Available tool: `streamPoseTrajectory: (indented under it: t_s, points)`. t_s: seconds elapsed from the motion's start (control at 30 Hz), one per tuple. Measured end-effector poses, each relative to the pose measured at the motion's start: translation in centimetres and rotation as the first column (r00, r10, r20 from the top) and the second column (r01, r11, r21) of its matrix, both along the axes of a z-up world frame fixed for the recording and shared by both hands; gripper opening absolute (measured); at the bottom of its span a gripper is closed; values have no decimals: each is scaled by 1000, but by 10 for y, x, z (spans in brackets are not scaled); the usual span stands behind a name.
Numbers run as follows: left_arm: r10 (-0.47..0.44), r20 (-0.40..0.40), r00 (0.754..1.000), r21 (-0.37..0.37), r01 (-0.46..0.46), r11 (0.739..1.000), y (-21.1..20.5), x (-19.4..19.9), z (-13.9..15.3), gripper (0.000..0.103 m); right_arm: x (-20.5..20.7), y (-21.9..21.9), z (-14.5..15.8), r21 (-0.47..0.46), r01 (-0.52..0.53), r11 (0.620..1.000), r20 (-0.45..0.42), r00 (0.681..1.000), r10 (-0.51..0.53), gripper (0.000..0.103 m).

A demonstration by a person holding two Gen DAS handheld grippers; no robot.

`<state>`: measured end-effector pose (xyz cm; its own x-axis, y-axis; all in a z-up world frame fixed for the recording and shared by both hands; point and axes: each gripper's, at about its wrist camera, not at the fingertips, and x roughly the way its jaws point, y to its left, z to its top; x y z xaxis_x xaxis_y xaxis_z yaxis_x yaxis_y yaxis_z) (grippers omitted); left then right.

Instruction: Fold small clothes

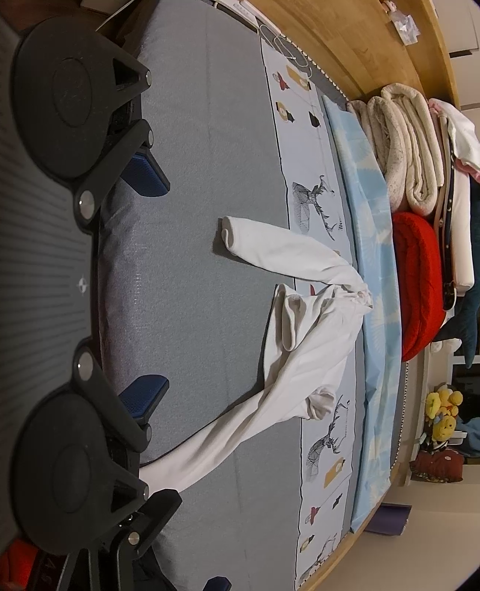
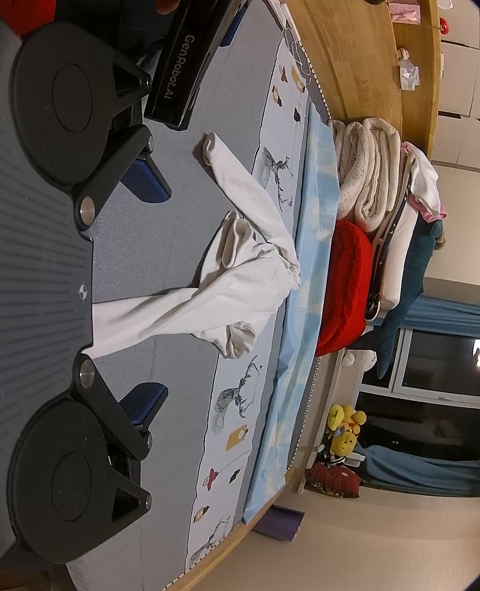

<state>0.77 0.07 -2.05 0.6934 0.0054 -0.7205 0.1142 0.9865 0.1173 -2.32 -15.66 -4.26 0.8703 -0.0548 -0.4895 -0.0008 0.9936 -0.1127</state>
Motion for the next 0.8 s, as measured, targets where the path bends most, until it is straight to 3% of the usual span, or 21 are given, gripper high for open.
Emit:
streamPoseTrajectory:
  t_s: [0.8]
  points:
    - [-1,-6,1000,1,1,1000,-2,0,-2,103,0,0,-1,1,0,1000,-2,1000,0,102]
